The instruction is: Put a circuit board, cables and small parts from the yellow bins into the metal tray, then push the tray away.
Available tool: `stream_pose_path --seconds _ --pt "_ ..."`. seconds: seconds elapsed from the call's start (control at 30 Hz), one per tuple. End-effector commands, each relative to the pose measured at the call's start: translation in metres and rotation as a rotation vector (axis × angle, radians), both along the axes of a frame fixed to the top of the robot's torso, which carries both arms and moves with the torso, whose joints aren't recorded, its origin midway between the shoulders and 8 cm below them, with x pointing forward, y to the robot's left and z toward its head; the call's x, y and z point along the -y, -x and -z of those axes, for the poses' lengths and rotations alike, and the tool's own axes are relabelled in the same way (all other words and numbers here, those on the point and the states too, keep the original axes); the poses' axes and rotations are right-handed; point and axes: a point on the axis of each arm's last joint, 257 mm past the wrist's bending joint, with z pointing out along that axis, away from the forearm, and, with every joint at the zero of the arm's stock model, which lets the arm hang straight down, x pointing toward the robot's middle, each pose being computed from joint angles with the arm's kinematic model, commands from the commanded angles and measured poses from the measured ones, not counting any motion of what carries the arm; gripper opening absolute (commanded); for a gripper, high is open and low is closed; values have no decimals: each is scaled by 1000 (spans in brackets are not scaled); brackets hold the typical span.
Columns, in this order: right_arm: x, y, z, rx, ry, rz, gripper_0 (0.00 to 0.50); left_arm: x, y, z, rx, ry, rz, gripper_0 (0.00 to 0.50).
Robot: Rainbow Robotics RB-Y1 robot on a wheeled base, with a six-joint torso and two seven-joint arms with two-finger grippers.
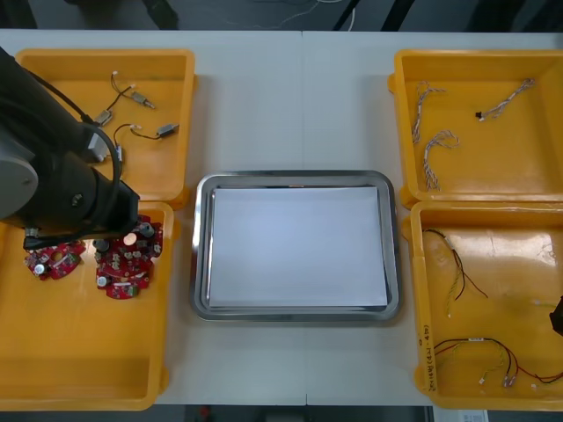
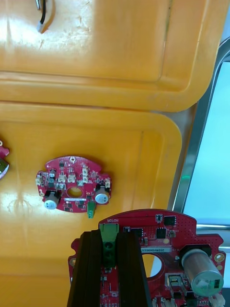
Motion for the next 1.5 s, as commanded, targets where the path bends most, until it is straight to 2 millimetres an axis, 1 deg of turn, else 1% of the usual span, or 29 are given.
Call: stream_pose_path --seconds 0.03,0.1,0.17,0.27,0.43,0.57,0.67,0.8,0.97,1.0,1.07,1.2,1.33,1.5 --pt "0 -17 -33 44 44 -51 0 30 -16 -15 93 10 4 0" --pt "-6 -22 -37 47 36 -66 0 39 -19 -14 109 18 -7 0" --pt "-17 -27 -40 47 23 -88 0 54 -22 -10 126 37 -12 0" --pt "-29 -36 -45 56 10 -111 0 69 -26 -8 147 57 -13 0" --pt "-46 -47 -50 66 -9 -145 0 91 -28 -2 173 90 -21 0" --pt "-58 -52 -51 66 -23 -169 0 107 -28 7 192 105 -18 0" --pt "-69 -55 -52 66 -38 -185 0 117 -28 17 191 111 -14 0" --pt "-80 -55 -52 73 -60 -187 0 126 -32 31 191 116 -23 0" --pt "-92 -50 -51 63 -83 -190 0 132 -41 53 190 116 -41 0" --pt "-92 -50 -51 63 -83 -190 0 132 -41 53 190 116 -41 0" --pt "-97 -48 -51 59 -90 -194 0 135 -45 66 184 117 -51 0" --pt "-105 -47 -50 62 -107 -194 0 140 -51 82 183 134 -62 0" --pt "-107 -47 -49 65 -111 -200 0 146 -50 90 177 148 -68 0" --pt "-107 -45 -48 59 -111 -200 0 151 -46 95 167 157 -72 0"
